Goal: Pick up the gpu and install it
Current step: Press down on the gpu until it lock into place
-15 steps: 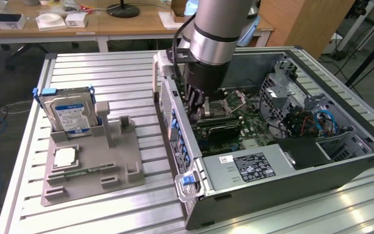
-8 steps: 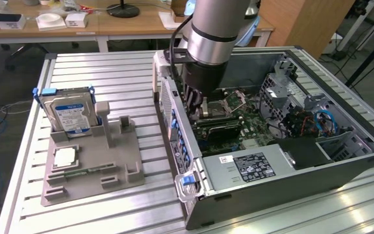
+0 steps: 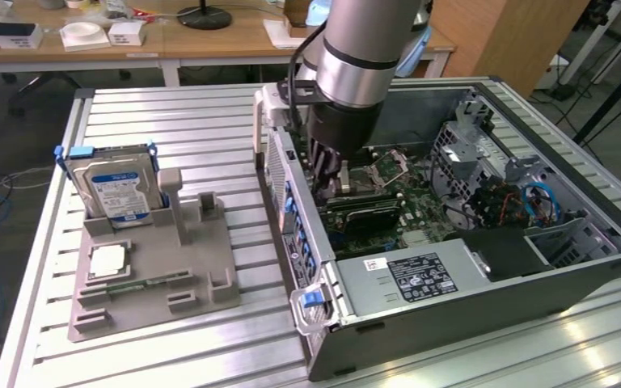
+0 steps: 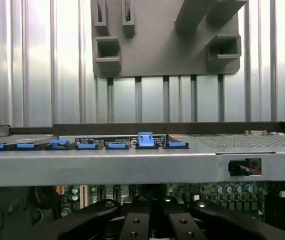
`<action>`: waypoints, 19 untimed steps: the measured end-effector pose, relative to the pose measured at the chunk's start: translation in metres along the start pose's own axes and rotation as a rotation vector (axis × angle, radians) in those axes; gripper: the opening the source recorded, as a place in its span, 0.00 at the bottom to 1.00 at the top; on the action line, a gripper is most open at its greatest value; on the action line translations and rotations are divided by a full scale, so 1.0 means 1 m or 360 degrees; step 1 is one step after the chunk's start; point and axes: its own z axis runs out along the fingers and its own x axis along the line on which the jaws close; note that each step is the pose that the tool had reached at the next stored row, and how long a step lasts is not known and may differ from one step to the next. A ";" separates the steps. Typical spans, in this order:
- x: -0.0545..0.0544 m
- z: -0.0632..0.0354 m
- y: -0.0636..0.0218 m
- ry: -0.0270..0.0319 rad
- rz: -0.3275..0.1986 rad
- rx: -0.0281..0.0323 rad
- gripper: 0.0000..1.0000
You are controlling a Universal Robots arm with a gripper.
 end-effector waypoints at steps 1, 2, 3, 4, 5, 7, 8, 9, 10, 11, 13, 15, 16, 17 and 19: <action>0.000 -0.0013 0.0001 -0.00001 0.0000 -0.00013 0.11; 0.000 -0.0031 0.0001 0.00000 0.0000 -0.00028 0.11; 0.000 -0.0047 0.0002 0.00001 0.0000 -0.00036 0.11; 0.000 -0.0051 0.0003 -0.00002 0.0000 -0.00036 0.11; 0.000 -0.0050 0.0012 -0.00004 0.0000 -0.00035 0.11; 0.000 -0.0050 0.0028 0.00000 0.0000 -0.00038 0.11; 0.000 -0.0053 0.0031 0.00002 0.0000 -0.00041 0.11; 0.000 -0.0060 0.0032 0.00006 0.0001 -0.00051 0.11; 0.000 -0.0069 0.0033 0.00006 0.0001 -0.00060 0.11; 0.000 -0.0078 0.0035 0.00007 0.0002 -0.00069 0.11; 0.000 -0.0084 0.0045 0.00003 0.0003 -0.00074 0.11; 0.000 -0.0083 0.0070 0.00005 0.0003 -0.00075 0.11; 0.000 -0.0082 0.0080 0.00005 0.0004 -0.00075 0.11; 0.000 -0.0082 0.0083 0.00005 0.0005 -0.00074 0.11; 0.000 -0.0082 0.0085 0.00004 0.0005 -0.00075 0.11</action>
